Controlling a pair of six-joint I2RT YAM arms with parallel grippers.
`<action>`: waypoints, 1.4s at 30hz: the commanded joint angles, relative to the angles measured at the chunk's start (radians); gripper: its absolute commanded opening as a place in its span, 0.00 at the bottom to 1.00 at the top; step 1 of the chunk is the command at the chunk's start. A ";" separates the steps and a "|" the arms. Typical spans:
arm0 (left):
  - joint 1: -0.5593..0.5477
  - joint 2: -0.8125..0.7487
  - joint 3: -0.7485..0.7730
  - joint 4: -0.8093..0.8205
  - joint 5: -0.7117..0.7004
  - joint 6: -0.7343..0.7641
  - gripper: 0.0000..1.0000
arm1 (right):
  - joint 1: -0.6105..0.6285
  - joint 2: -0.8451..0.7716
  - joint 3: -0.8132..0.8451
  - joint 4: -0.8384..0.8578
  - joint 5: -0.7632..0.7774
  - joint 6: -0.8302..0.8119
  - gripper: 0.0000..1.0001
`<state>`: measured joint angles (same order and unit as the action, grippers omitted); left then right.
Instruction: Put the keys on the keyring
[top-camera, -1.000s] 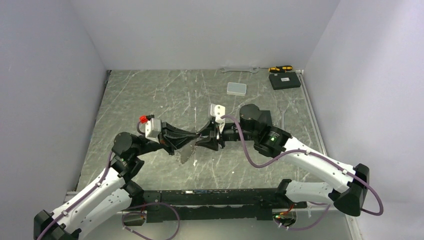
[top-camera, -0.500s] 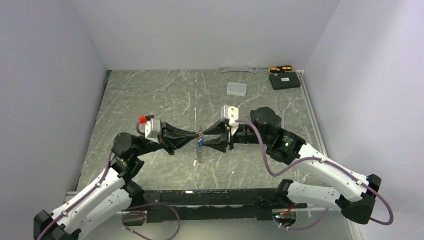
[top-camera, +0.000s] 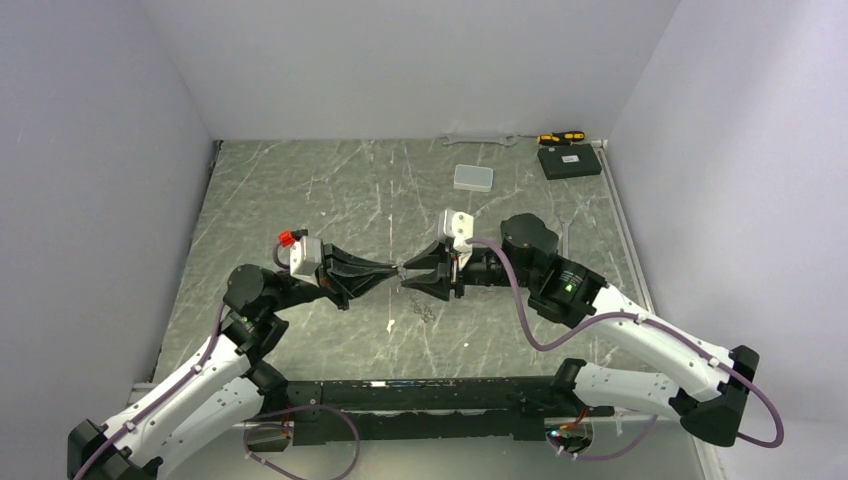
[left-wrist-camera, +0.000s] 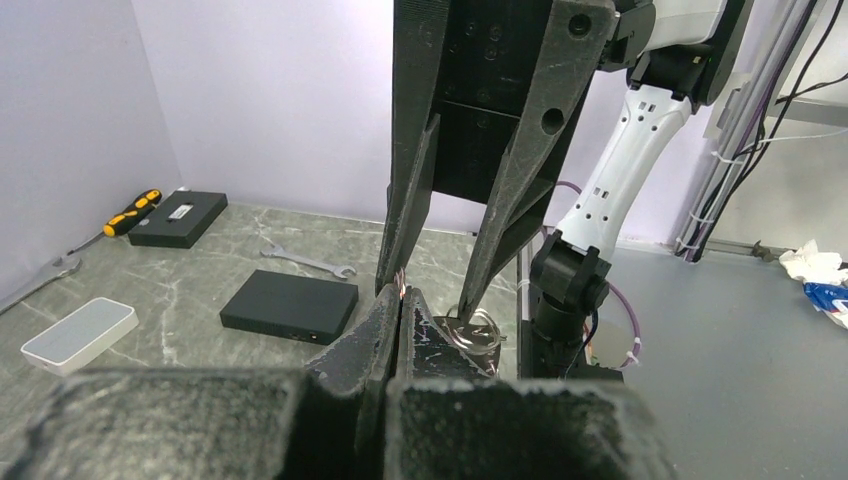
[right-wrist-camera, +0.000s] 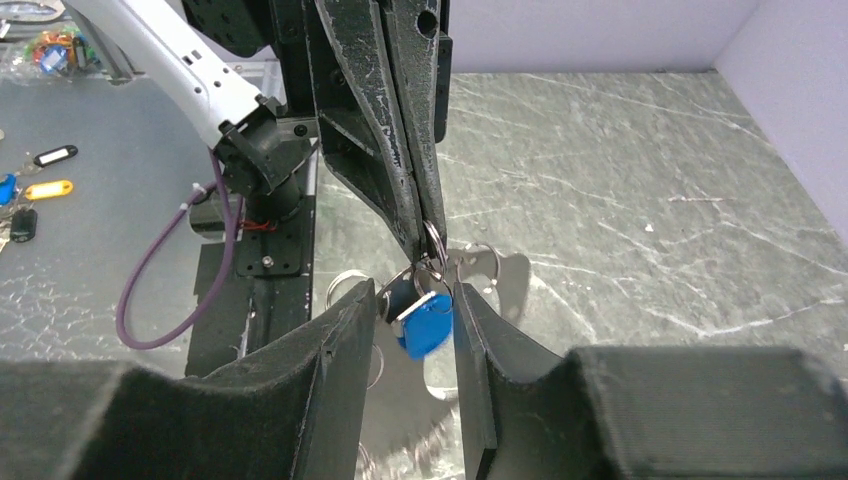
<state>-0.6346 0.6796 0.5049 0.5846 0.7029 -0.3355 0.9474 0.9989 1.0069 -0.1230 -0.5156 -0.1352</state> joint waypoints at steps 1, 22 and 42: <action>-0.002 -0.009 0.043 0.082 0.017 -0.018 0.00 | -0.008 -0.005 -0.013 0.096 -0.015 0.002 0.37; -0.001 -0.021 0.037 0.092 0.025 -0.022 0.00 | -0.015 0.033 -0.014 0.153 -0.035 0.019 0.21; -0.002 -0.034 0.040 0.091 0.020 -0.031 0.00 | -0.021 0.025 -0.024 0.153 -0.057 0.019 0.00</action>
<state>-0.6300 0.6628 0.5049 0.5999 0.7109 -0.3435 0.9306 1.0275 0.9913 0.0025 -0.5770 -0.1081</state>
